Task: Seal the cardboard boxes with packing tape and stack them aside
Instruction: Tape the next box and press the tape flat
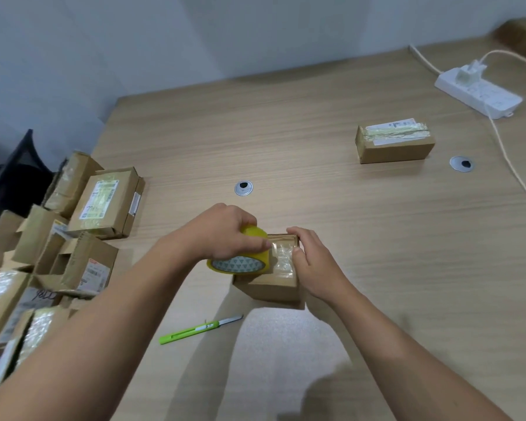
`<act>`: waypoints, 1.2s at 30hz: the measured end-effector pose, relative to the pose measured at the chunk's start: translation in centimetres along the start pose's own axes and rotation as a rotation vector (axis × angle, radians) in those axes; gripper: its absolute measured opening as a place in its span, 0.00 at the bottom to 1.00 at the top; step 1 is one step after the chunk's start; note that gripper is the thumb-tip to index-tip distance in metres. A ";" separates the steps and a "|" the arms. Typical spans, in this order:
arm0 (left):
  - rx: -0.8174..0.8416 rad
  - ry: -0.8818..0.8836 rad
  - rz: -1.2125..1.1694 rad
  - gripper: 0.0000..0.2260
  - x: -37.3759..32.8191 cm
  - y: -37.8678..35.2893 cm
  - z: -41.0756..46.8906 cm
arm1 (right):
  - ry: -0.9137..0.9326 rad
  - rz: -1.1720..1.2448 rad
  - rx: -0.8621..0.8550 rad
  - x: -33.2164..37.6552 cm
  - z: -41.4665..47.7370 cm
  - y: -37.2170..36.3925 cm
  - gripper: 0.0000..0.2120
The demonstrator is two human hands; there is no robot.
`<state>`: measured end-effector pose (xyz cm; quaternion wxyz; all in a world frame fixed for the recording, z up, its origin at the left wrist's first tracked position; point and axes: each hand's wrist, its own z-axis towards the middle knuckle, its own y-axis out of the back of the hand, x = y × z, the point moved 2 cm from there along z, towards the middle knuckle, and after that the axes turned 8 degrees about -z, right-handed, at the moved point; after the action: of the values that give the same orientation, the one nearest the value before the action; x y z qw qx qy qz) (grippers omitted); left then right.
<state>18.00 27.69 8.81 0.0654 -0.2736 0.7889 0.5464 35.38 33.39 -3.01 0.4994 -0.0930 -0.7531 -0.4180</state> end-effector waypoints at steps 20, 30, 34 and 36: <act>-0.100 -0.079 -0.740 0.22 3.5 -2.1 -1.7 | -0.179 -0.333 -0.055 3.2 1.1 -1.9 0.16; -0.061 0.021 -0.427 0.24 3.6 -0.2 -1.1 | -0.198 -0.345 -0.047 3.4 1.3 -1.7 0.15; -0.057 0.098 -0.091 0.25 5.1 1.1 -1.8 | -0.207 -0.320 -0.053 3.3 1.3 -1.7 0.15; -0.051 0.142 -0.022 0.23 6.5 0.5 -2.2 | -0.196 -0.313 -0.056 3.3 1.3 -1.7 0.15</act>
<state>12.69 23.48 7.49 0.0082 -0.3218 0.7742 0.5450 31.95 32.31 -1.35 0.3495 -0.0288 -0.7915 -0.5005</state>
